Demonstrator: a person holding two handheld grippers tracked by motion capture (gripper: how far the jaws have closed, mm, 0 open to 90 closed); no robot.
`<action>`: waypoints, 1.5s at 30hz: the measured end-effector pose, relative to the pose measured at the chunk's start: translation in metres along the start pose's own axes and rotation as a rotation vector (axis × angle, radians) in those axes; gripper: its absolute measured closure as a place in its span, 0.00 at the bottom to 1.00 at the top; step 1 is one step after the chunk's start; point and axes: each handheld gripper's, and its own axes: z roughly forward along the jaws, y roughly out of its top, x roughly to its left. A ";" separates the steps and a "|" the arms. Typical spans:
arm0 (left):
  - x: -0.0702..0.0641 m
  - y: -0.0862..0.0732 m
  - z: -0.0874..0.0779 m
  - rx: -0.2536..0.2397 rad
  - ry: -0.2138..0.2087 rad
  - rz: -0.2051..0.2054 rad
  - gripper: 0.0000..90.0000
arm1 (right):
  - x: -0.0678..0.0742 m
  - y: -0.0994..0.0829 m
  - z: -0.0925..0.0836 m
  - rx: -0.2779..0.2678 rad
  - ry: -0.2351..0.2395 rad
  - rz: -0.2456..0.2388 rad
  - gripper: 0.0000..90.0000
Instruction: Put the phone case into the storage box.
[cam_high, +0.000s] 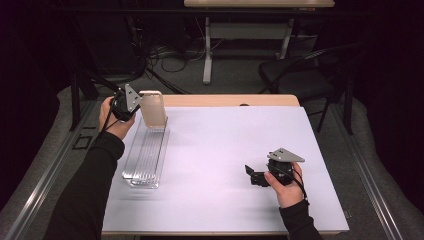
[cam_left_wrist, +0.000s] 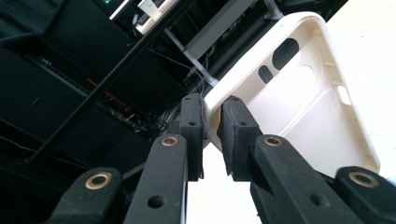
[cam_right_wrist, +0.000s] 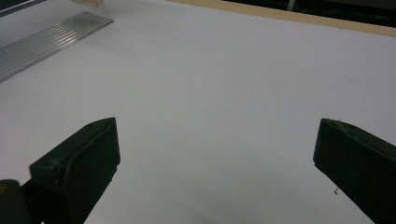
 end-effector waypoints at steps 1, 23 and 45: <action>-0.001 0.000 0.001 0.002 0.001 0.003 0.89 | 0.000 0.000 0.000 0.003 0.001 -0.005 0.00; -0.011 -0.012 0.009 -0.007 0.014 0.004 0.89 | 0.001 -0.002 0.002 0.008 0.006 -0.004 0.00; -0.012 -0.016 0.011 0.020 0.022 0.043 0.89 | 0.001 -0.002 0.002 0.009 0.011 -0.008 0.01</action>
